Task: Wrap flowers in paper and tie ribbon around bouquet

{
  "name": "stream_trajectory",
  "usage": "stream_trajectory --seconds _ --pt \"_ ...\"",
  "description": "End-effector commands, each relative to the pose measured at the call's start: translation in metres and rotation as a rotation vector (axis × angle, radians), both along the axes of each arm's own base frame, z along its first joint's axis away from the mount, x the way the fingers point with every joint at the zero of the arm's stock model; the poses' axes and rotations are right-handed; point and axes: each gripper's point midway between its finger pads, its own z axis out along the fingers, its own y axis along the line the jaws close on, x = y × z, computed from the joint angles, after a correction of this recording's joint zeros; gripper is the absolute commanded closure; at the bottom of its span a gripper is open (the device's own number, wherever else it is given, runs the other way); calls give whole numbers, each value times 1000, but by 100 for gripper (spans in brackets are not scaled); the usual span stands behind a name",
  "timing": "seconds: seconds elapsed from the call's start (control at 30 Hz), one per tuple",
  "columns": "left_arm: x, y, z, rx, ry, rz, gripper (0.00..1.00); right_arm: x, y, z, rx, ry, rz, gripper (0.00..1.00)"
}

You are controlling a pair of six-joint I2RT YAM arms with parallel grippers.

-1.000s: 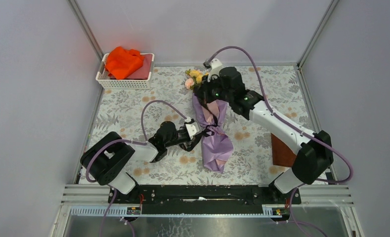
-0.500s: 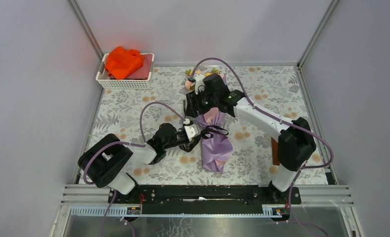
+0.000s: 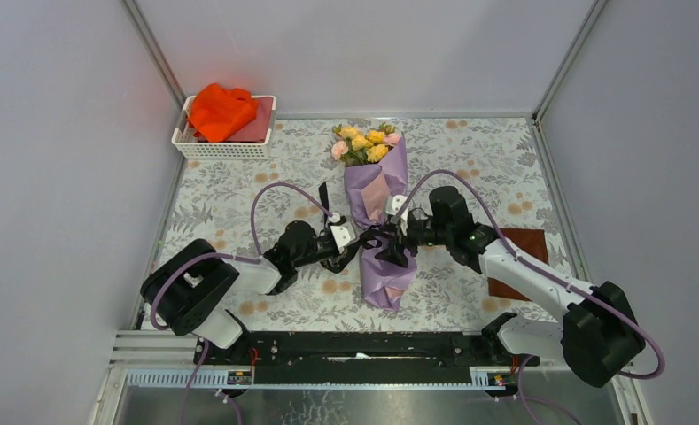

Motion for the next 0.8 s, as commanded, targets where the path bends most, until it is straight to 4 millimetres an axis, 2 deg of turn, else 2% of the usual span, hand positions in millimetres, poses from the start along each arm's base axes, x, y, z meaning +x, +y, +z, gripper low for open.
stream_trajectory --seconds 0.0,0.07,0.17,0.23,0.27,0.3,0.4,0.5,0.53,0.57,0.6,0.63,0.67,0.73,0.77 --pt "7 -6 18 -49 -62 11 100 -6 15 6 44 -168 194 24" --pt "8 -6 18 -48 -60 10 100 -8 18 -2 40 -157 213 24" --pt "7 -7 16 -38 -56 2 100 6 23 -3 68 -185 162 28" --pt "7 -8 14 -30 -53 -4 100 13 27 -1 90 -185 133 42" --pt "7 -9 14 -29 -52 -7 100 15 29 0 92 -177 129 59" --pt "7 -9 14 -28 -50 -10 100 17 30 1 91 -166 124 71" --pt "8 -9 16 -31 -57 -9 100 14 29 0 75 -145 141 99" --pt "9 -9 20 -15 -80 -17 100 10 25 -4 48 -115 135 100" --pt "8 -9 23 -5 -95 -35 86 10 23 -5 38 -106 124 100" --pt "5 -8 28 12 -122 -75 61 11 20 -6 28 -99 107 100" --pt "2 -5 30 42 -142 -120 44 11 18 -9 18 -87 95 100" --pt "-3 -3 32 74 -158 -177 33 11 17 -11 10 -78 89 100" --pt "-6 2 29 121 -146 -228 28 11 16 -13 4 -68 87 100" --pt "-9 20 21 244 -90 -355 26 11 16 -16 -7 -50 85 100" --pt "-25 39 4 331 30 -438 26 11 16 -17 -10 -48 86 100"
